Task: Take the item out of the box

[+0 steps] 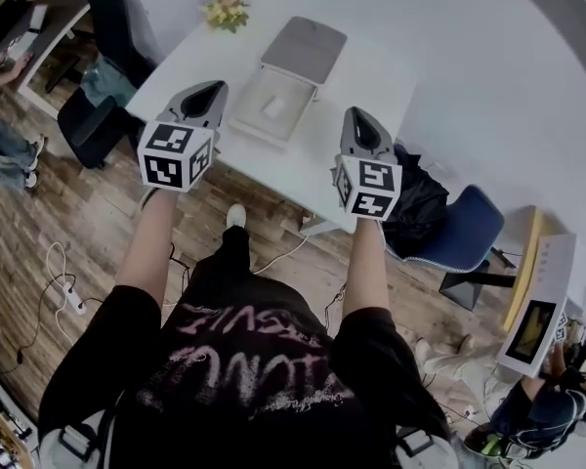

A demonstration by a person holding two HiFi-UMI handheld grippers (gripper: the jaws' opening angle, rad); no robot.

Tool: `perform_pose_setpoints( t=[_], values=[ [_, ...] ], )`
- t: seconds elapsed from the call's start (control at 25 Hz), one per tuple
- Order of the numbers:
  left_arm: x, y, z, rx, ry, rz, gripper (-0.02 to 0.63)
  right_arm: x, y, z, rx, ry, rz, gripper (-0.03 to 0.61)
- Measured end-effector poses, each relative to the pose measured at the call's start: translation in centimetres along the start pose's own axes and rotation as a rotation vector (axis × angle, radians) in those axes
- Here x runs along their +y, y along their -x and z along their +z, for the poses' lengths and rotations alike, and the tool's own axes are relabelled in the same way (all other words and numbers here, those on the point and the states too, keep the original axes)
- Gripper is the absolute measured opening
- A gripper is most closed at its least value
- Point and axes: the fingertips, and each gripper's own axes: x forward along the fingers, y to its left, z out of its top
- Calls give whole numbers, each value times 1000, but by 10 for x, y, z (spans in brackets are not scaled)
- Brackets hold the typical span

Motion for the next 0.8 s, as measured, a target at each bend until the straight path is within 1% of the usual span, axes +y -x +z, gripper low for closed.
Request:
perform_pose_setpoints(
  t=[0.16, 0.32, 0.56, 0.8],
  values=[
    [11, -25, -2, 8, -2, -18, 2, -8, -22, -6, 15, -16, -16, 5],
    [26, -49, 0, 7, 0, -34, 2, -14, -45, -3, 16, -12, -29, 3],
    [51, -92, 10, 11, 8, -86, 2, -27, -79, 4, 35, -33, -82, 3],
    [66, -132, 20, 9, 11, -155, 2, -41, -106, 12, 51, -46, -147, 3]
  ],
)
